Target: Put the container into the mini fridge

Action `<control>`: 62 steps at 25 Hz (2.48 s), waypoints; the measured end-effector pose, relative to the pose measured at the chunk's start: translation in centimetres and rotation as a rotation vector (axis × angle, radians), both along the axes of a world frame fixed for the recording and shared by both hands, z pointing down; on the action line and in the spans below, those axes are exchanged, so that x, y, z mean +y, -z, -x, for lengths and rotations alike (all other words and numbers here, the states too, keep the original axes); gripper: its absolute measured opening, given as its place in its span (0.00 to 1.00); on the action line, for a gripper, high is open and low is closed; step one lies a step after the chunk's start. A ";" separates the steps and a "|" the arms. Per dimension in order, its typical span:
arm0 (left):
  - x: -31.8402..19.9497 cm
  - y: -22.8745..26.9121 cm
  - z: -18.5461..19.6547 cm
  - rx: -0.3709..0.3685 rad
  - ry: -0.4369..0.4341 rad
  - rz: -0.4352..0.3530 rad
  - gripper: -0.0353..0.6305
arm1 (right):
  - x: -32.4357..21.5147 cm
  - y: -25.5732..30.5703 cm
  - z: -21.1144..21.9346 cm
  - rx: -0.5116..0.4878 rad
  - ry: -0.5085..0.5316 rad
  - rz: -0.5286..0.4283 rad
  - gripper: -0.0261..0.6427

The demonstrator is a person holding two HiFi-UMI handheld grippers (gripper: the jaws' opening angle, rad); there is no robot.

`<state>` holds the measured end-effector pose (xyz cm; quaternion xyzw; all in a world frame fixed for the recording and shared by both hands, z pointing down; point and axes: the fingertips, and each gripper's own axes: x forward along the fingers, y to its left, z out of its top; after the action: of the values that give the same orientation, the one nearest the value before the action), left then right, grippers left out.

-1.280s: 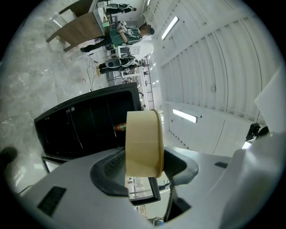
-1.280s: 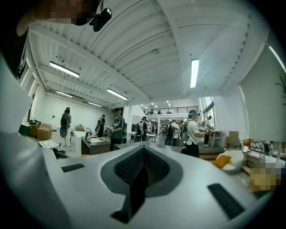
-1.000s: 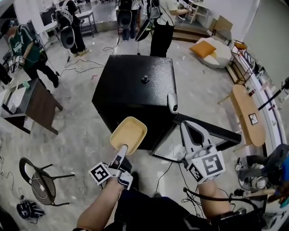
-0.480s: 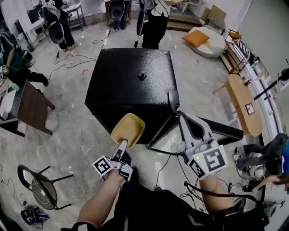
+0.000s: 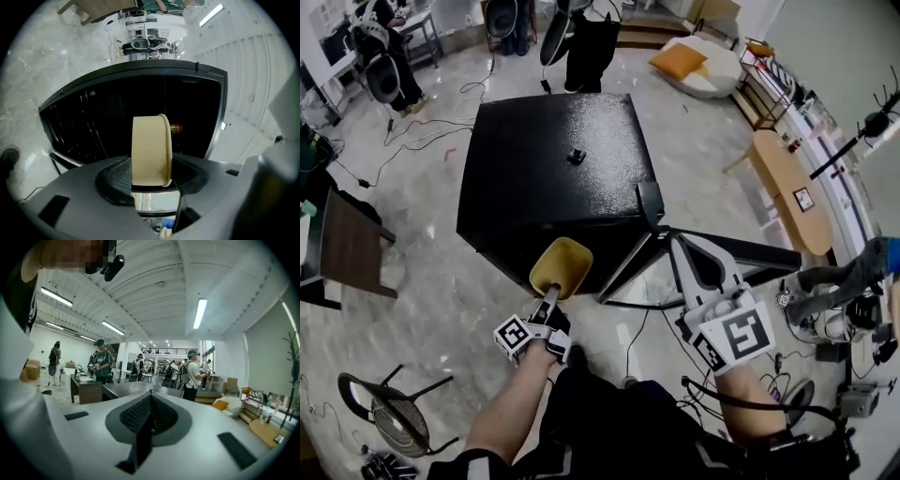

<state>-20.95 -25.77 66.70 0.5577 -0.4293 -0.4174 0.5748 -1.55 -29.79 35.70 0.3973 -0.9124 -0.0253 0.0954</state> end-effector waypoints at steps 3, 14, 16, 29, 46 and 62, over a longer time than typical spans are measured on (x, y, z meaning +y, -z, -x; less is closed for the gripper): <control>-1.0 -1.8 0.1 -0.014 -0.018 0.026 0.40 | 0.2 -0.4 -0.6 0.004 -0.041 0.014 0.06; -3.6 -7.4 0.1 0.005 -0.020 0.123 0.40 | 0.7 -2.1 -2.5 0.049 -0.145 0.054 0.06; -4.3 -8.0 0.1 0.005 -0.013 0.121 0.40 | 0.9 -2.1 -2.7 0.067 -0.152 0.054 0.06; -6.5 -9.3 -1.3 0.040 0.039 0.125 0.40 | 2.2 -2.0 -4.2 0.081 -0.194 0.072 0.06; -6.7 -10.7 -1.4 -0.110 0.115 0.299 0.49 | 2.8 -2.6 -6.0 0.074 -0.214 0.090 0.06; -6.2 -10.6 -1.5 -0.107 0.176 0.377 0.59 | 3.4 -3.2 -5.7 0.119 -0.184 0.085 0.06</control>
<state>-19.48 -31.96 77.34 0.4220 -0.5767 -0.3483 0.6066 4.11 -26.43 38.89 0.4729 -0.8649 -0.0013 0.1681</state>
